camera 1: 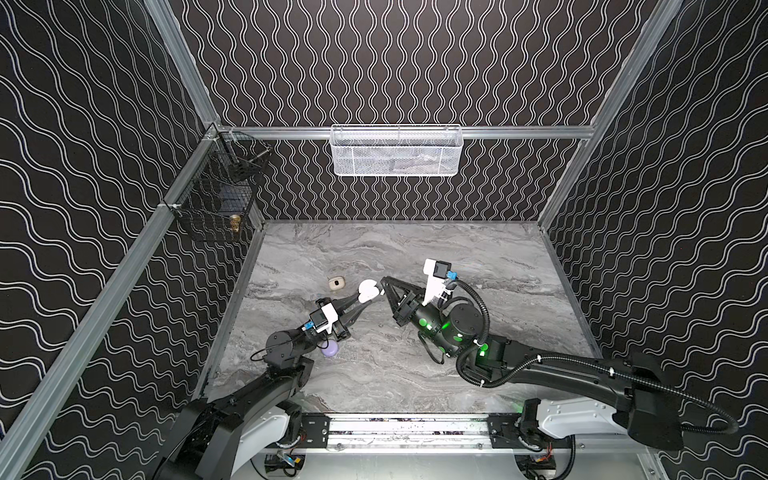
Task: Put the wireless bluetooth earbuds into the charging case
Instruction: 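Lower the earbud stem into the open case with the right gripper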
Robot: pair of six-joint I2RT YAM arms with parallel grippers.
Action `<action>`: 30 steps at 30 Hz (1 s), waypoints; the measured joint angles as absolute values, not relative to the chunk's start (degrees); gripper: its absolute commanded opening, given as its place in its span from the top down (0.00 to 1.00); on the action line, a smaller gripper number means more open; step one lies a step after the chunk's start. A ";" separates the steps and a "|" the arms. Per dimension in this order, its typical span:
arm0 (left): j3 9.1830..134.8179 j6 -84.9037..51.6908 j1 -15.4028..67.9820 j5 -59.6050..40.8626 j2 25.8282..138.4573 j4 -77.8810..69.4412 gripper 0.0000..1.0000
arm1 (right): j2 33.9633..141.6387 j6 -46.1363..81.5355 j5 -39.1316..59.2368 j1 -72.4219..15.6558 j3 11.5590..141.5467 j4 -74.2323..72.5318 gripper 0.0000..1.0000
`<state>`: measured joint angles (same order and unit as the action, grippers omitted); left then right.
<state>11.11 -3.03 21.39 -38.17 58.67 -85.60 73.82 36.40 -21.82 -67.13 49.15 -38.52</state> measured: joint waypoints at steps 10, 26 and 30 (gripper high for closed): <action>10.50 -2.85 21.47 -37.45 57.47 -85.56 1.00 | 76.84 35.33 -23.27 -67.88 50.57 -39.70 0.90; 10.41 -2.87 21.50 -35.59 57.58 -84.93 1.00 | 80.07 33.89 -25.74 -68.66 51.79 -42.52 0.90; 10.39 -2.92 21.50 -34.85 57.30 -84.42 1.00 | 81.28 33.54 -27.16 -68.88 52.18 -43.72 0.91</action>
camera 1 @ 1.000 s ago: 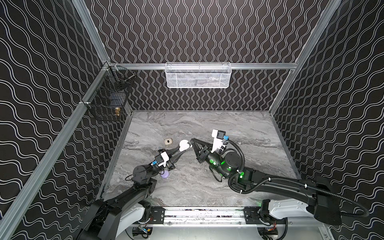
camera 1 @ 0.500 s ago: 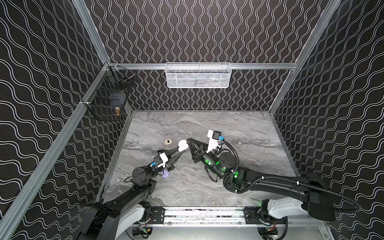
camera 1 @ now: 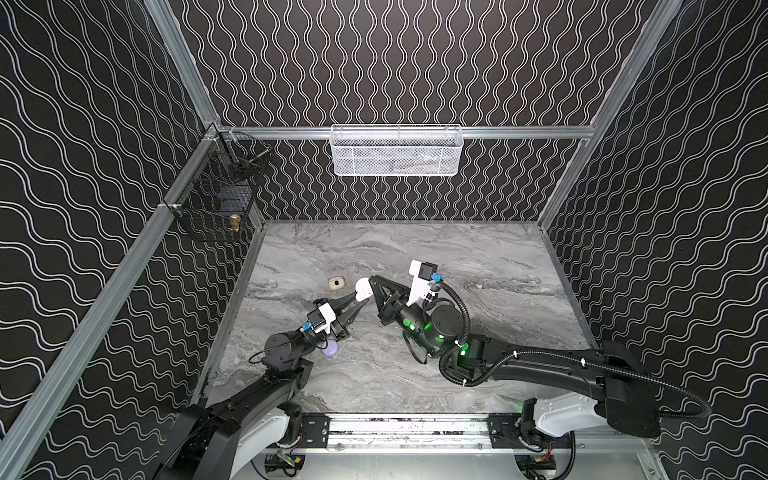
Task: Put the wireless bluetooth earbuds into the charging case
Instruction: 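Lower the earbud stem into the open case with the right gripper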
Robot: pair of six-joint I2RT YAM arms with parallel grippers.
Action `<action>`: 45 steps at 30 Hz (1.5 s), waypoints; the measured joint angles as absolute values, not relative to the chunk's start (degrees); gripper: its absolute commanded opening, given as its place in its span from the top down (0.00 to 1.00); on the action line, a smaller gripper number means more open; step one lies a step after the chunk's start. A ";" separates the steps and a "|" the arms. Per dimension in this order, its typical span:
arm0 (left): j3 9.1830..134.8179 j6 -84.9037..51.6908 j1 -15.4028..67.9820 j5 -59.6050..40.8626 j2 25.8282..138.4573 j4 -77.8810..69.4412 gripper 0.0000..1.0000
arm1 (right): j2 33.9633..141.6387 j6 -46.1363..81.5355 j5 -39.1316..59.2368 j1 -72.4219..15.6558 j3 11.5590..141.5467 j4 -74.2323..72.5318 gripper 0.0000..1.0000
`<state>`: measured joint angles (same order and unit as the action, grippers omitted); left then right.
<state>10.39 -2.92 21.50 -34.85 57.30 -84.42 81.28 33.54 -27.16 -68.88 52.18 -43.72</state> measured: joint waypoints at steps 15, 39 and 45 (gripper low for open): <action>10.90 -2.83 21.50 -33.08 55.99 -80.49 1.00 | 82.52 32.36 -29.45 -69.69 52.31 -44.91 0.91; 12.51 -2.61 21.65 -32.82 55.83 -74.81 1.00 | 82.91 32.32 -33.76 -70.24 52.66 -43.13 0.92; 13.17 -1.63 21.65 -32.42 56.23 -73.32 1.00 | 83.33 32.01 -35.20 -70.32 53.25 -41.95 0.92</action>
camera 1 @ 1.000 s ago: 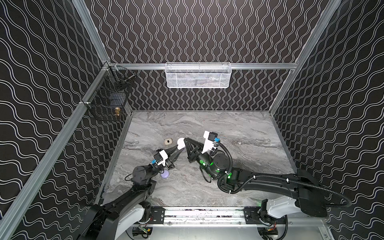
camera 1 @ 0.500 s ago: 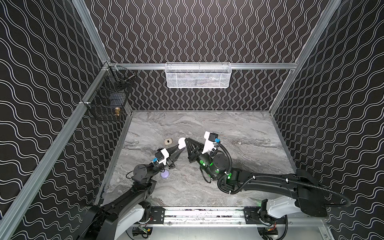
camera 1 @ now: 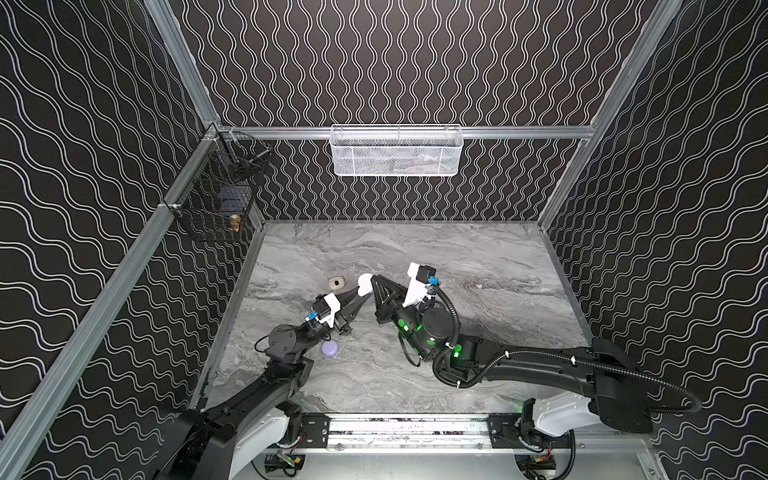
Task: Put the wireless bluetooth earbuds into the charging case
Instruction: 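Lower the earbud stem into the open case with the right gripper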
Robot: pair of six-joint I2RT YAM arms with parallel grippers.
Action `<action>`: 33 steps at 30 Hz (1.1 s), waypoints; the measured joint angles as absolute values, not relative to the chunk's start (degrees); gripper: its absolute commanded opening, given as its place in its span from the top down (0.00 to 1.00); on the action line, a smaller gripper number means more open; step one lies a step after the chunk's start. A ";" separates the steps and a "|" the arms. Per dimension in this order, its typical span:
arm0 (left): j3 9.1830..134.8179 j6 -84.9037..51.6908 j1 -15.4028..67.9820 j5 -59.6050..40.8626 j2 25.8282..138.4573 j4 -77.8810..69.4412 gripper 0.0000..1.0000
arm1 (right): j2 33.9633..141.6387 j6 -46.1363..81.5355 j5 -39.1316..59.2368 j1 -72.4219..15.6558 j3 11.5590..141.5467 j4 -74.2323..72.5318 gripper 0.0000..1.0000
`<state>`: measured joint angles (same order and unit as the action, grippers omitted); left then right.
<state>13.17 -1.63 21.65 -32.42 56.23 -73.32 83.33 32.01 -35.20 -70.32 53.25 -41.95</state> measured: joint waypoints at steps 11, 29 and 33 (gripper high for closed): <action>14.63 -1.17 21.69 -32.62 56.21 -69.32 1.00 | 83.35 31.86 -37.23 -70.35 53.25 -41.06 0.89; 13.87 -1.37 21.65 -30.85 56.82 -72.07 1.00 | 83.68 31.94 -36.14 -70.74 53.21 -40.10 0.74; 13.87 -1.39 21.65 -30.22 56.82 -72.16 1.00 | 83.68 31.94 -35.46 -70.83 53.19 -39.97 0.71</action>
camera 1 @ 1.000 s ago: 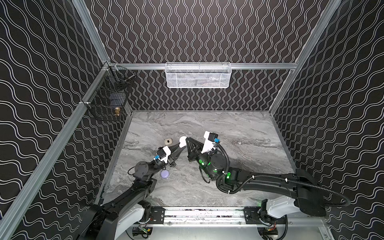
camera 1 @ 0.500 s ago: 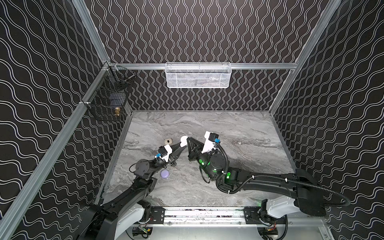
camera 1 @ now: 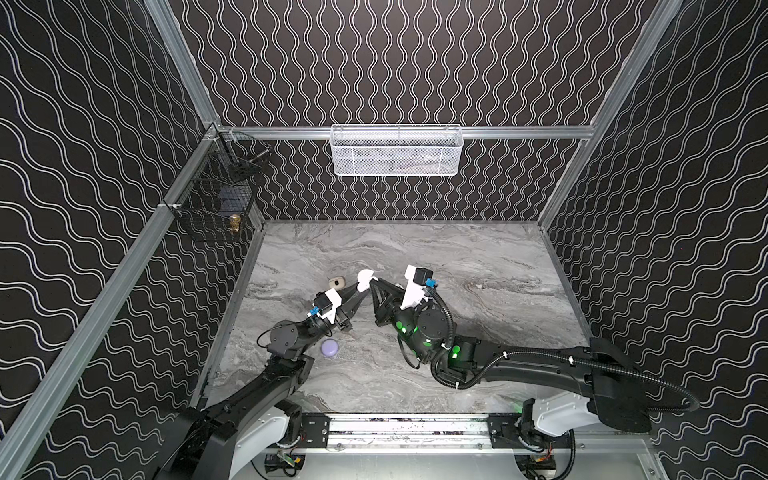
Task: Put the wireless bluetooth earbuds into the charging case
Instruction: 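Lower the earbud stem into the open case with the right gripper, then open the right gripper and draw it back from the case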
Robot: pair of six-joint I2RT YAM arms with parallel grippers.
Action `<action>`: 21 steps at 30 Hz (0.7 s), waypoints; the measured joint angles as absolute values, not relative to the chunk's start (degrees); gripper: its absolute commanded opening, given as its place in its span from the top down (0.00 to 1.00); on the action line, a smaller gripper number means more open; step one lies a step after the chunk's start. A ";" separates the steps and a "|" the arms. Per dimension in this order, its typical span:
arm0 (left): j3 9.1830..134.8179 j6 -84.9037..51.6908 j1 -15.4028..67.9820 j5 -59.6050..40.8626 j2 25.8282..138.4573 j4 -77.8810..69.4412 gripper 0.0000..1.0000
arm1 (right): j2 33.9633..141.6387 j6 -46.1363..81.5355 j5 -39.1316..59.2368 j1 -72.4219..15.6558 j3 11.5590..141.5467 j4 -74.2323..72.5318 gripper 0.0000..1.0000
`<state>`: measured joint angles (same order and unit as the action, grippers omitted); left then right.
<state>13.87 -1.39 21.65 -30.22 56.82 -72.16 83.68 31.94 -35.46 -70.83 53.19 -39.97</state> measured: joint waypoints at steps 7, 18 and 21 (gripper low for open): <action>13.34 -1.63 21.67 -29.63 57.06 -72.95 1.00 | 82.85 30.92 -34.48 -70.87 52.40 -39.81 0.39; 11.97 -3.03 21.58 -30.59 55.48 -72.10 1.00 | 63.18 23.90 -39.68 -70.13 41.76 -35.48 0.42; 11.99 -3.03 21.61 -31.90 53.65 -69.82 1.00 | 60.45 22.72 -40.82 -64.64 40.84 -29.93 0.46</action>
